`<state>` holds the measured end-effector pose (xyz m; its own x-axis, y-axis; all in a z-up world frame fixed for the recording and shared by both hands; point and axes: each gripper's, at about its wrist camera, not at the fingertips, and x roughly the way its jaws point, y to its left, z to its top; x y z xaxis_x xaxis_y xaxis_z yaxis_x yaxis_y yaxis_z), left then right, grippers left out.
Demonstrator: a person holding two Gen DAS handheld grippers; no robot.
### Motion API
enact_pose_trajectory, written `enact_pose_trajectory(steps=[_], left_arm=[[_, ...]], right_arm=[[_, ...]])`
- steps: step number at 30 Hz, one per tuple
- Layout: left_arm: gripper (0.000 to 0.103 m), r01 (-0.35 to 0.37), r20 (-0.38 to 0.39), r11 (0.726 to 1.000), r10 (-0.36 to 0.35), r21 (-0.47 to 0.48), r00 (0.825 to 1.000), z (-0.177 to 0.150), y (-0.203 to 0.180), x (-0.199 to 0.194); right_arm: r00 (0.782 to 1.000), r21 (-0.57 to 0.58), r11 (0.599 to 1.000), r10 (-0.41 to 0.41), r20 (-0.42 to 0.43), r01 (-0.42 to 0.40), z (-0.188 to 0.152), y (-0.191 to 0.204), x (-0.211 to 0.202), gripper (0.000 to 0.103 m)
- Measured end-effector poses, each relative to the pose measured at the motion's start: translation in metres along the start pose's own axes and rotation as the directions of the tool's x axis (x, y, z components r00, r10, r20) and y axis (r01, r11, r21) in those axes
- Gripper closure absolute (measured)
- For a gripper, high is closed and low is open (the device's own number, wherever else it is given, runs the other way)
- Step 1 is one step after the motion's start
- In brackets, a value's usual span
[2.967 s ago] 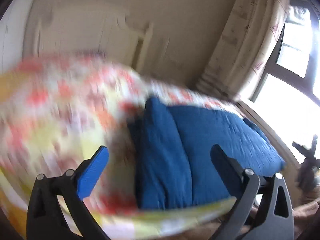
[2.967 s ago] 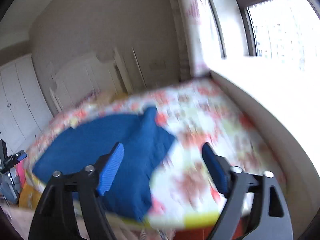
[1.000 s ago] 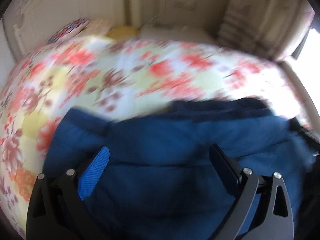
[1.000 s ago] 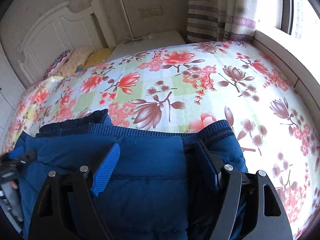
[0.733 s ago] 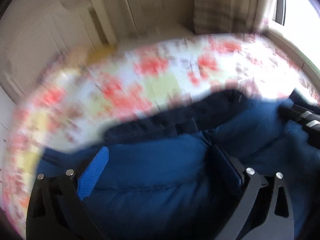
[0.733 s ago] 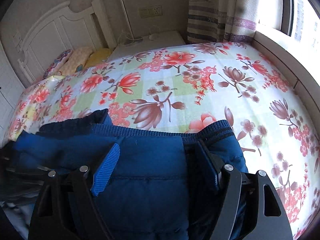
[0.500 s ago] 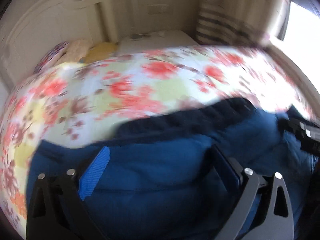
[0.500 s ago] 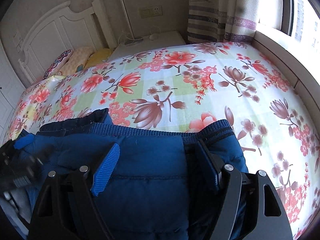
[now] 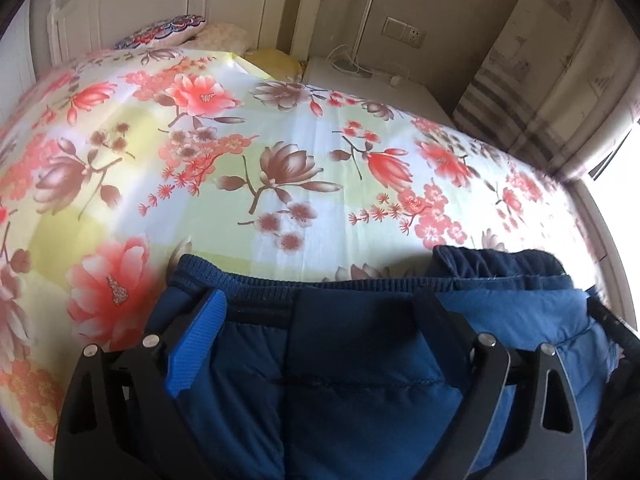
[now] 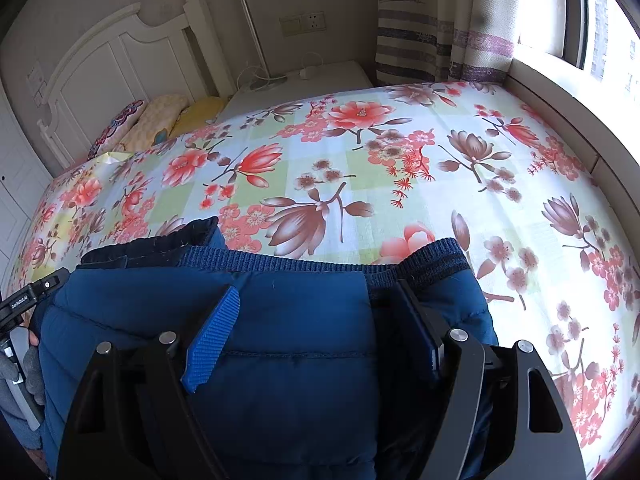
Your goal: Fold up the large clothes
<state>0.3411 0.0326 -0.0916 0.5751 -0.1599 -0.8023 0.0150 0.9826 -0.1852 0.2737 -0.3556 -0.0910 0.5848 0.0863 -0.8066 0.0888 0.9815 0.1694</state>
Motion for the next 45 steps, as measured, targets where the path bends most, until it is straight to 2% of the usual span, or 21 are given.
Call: enact_pose_trajectory(steps=[2, 3, 4, 7, 9, 10, 12, 15, 18, 22, 24, 26, 28, 29, 31, 32, 34, 37, 40, 42, 45], left_arm=[[0.01, -0.003, 0.0, 1.0, 0.003, 0.003, 1.0, 0.001, 0.003, 0.002], [0.01, -0.008, 0.001, 1.0, 0.008, 0.006, 1.0, 0.001, 0.002, 0.003], [0.01, -0.012, 0.002, 1.0, 0.012, 0.009, 1.0, 0.001, 0.002, 0.003], [0.01, -0.022, 0.0, 1.0, 0.022, 0.018, 1.0, 0.001, 0.001, 0.004], [0.01, -0.019, 0.0, 1.0, 0.019, 0.016, 1.0, 0.001, 0.002, 0.004], [0.01, -0.016, 0.001, 1.0, 0.016, 0.014, 1.0, 0.001, 0.002, 0.004], [0.01, 0.003, 0.003, 1.0, -0.003, 0.001, 1.0, 0.0, 0.004, 0.003], [0.01, 0.025, 0.007, 1.0, -0.025, -0.014, 1.0, 0.001, 0.008, 0.002], [0.01, 0.02, 0.007, 1.0, -0.02, -0.009, 1.0, 0.0, 0.007, 0.002], [0.01, 0.018, 0.007, 1.0, -0.018, -0.007, 1.0, 0.0, 0.007, 0.002], [0.01, 0.016, 0.009, 1.0, -0.016, -0.006, 1.0, 0.0, 0.007, 0.002], [0.01, 0.011, 0.006, 1.0, -0.011, -0.003, 1.0, 0.001, 0.006, 0.002], [0.011, -0.004, 0.007, 1.0, 0.004, -0.004, 1.0, 0.001, 0.006, -0.001], [0.017, -0.048, 0.022, 0.999, 0.048, -0.005, 0.999, 0.0, 0.003, -0.01], [0.018, -0.088, 0.06, 0.996, 0.089, -0.014, 0.994, -0.006, -0.004, -0.029], [0.018, -0.072, 0.087, 0.997, 0.072, -0.011, 0.994, -0.012, -0.011, -0.045], [0.016, -0.033, 0.13, 0.999, 0.028, 0.039, 0.991, -0.023, -0.029, -0.07], [0.003, -0.076, 0.205, 0.98, 0.038, 0.184, 0.978, -0.046, -0.071, -0.095], [0.002, -0.138, 0.133, 0.938, 0.1, 0.319, 0.986, -0.076, -0.101, -0.062], [0.002, -0.176, 0.108, 0.923, 0.147, 0.343, 0.983, -0.087, -0.104, -0.04], [0.002, -0.159, 0.099, 0.929, 0.133, 0.333, 0.986, -0.084, -0.1, -0.04]], right_arm=[[0.997, -0.031, 0.997, -0.075, 0.014, 0.075, 0.001, 0.009, -0.007, 0.033], [0.99, -0.064, 0.988, -0.136, 0.044, 0.138, 0.0, 0.019, -0.016, 0.033], [0.985, -0.118, 0.981, -0.144, 0.095, 0.155, -0.004, 0.039, -0.032, 0.033], [0.99, -0.237, 0.969, -0.042, 0.133, 0.073, -0.019, 0.088, -0.056, 0.032], [0.996, -0.398, 0.917, 0.036, 0.086, 0.001, -0.041, 0.137, -0.055, 0.031], [0.997, -0.47, 0.882, 0.038, 0.064, -0.004, -0.054, 0.156, -0.048, 0.028], [0.997, -0.557, 0.828, -0.037, 0.061, 0.064, -0.071, 0.176, -0.03, 0.028], [1.0, -0.479, 0.878, -0.002, 0.02, 0.012, -0.061, 0.157, -0.027, 0.027], [0.993, -0.4, 0.91, -0.091, 0.074, 0.114, -0.053, 0.119, -0.039, 0.027], [0.989, -0.195, 0.971, -0.129, 0.068, 0.14, -0.047, 0.038, -0.048, 0.027], [0.996, -0.094, 0.992, -0.082, 0.04, 0.085, -0.046, 0.001, -0.044, 0.027], [0.999, -0.037, 0.999, -0.03, 0.012, 0.03, -0.044, -0.011, -0.039, 0.027], [0.996, -0.096, 0.991, -0.086, 0.035, 0.089, -0.045, 0.003, -0.043, 0.027], [0.992, -0.13, 0.985, -0.107, 0.063, 0.115, -0.046, 0.012, -0.048, 0.027], [0.986, -0.184, 0.975, -0.102, 0.134, 0.126, -0.051, 0.03, -0.065, 0.027], [0.985, -0.202, 0.974, -0.076, 0.152, 0.106, -0.051, 0.036, -0.074, 0.026], [0.986, -0.241, 0.967, -0.038, 0.163, 0.077, -0.052, 0.049, -0.086, 0.023], [0.991, -0.391, 0.919, -0.001, 0.132, 0.053, -0.065, 0.092, -0.089, 0.014], [0.996, -0.509, 0.857, -0.064, 0.056, 0.084, -0.09, 0.12, -0.055, 0.014], [0.998, -0.459, 0.887, -0.032, 0.054, 0.053, -0.091, 0.113, -0.052, 0.014], [0.999, -0.443, 0.896, -0.015, 0.031, 0.027, -0.088, 0.107, -0.05, 0.014]])
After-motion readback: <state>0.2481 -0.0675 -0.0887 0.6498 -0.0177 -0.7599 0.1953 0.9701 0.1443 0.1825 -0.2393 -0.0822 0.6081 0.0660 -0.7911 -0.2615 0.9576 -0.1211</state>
